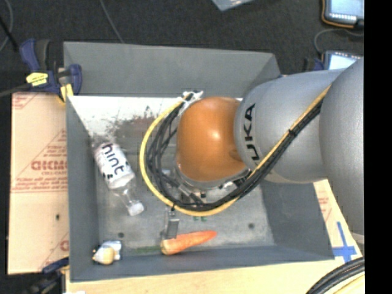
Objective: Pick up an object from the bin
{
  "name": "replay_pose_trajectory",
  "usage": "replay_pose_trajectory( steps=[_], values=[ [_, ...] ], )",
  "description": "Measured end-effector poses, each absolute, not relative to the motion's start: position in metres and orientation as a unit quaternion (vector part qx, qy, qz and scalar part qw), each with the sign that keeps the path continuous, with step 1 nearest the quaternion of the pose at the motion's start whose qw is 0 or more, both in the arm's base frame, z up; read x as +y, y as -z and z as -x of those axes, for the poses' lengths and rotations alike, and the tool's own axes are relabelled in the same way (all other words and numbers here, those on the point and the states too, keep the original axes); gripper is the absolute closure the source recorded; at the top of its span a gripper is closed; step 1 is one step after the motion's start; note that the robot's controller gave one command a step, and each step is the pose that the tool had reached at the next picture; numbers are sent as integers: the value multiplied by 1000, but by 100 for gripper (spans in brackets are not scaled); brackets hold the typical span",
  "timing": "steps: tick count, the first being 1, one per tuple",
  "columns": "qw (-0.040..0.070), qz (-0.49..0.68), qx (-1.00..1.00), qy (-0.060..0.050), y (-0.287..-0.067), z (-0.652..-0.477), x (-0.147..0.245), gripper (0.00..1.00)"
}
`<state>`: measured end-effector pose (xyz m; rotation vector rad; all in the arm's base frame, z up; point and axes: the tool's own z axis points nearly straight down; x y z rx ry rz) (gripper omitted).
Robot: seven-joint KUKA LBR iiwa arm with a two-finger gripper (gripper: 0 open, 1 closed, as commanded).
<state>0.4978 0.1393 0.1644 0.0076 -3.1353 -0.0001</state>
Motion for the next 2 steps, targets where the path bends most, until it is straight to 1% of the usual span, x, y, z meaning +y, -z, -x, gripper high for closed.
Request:
replay_pose_trajectory(
  steps=[1, 2],
  values=[
    [-1, -1, -1000, 1, -169, -499, 139, 0],
    [-2, -34, -999, 1, -126, -499, 104, 0]
  ],
)
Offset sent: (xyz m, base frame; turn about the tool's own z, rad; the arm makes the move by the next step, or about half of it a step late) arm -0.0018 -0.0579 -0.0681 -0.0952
